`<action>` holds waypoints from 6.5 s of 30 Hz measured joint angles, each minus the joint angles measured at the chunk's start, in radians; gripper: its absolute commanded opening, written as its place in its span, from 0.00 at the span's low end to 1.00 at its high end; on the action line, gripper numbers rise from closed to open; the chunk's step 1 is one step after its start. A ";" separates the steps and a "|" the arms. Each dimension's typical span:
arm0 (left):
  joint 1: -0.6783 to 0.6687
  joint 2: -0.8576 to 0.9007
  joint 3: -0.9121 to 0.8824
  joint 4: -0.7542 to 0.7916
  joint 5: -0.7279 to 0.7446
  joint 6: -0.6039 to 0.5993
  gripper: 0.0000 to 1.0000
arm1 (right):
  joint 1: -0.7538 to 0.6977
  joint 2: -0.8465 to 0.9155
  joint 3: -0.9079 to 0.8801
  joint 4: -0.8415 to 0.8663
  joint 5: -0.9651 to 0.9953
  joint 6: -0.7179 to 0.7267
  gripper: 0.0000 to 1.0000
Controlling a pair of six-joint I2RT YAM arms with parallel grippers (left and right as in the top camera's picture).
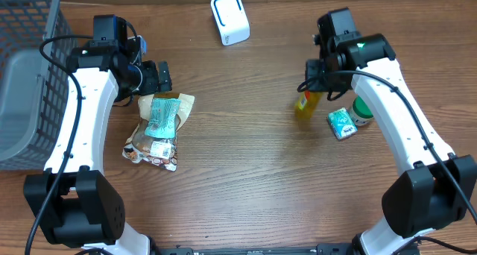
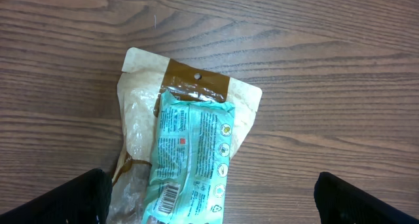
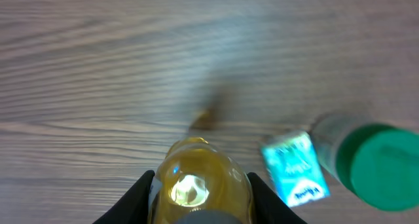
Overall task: Scan the item barcode
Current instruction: 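Carry the oil bottle right and set it beside the jar, then open the right gripper and raise it off the oil bottle, then move the right gripper left to the teal wipes pack on the pouch, then grasp the teal wipes pack with the right gripper and lift it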
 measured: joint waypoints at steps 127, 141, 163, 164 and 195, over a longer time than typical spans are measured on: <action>0.000 0.000 0.000 -0.006 0.014 -0.010 1.00 | 0.033 -0.086 0.052 0.216 -0.249 -0.023 1.00; 0.000 -0.001 -0.108 0.035 -0.241 -0.014 0.04 | 0.032 -0.086 0.052 0.237 -0.281 -0.023 1.00; 0.165 -0.002 -0.235 0.163 0.043 0.060 0.04 | 0.480 0.280 0.049 0.651 -0.528 0.435 0.47; 0.164 -0.002 -0.235 0.164 0.045 0.063 0.04 | 0.498 0.297 0.049 0.669 -0.504 0.473 0.47; 0.164 -0.002 -0.235 0.178 0.040 0.063 0.09 | 0.658 0.428 0.044 0.729 -0.114 0.698 0.04</action>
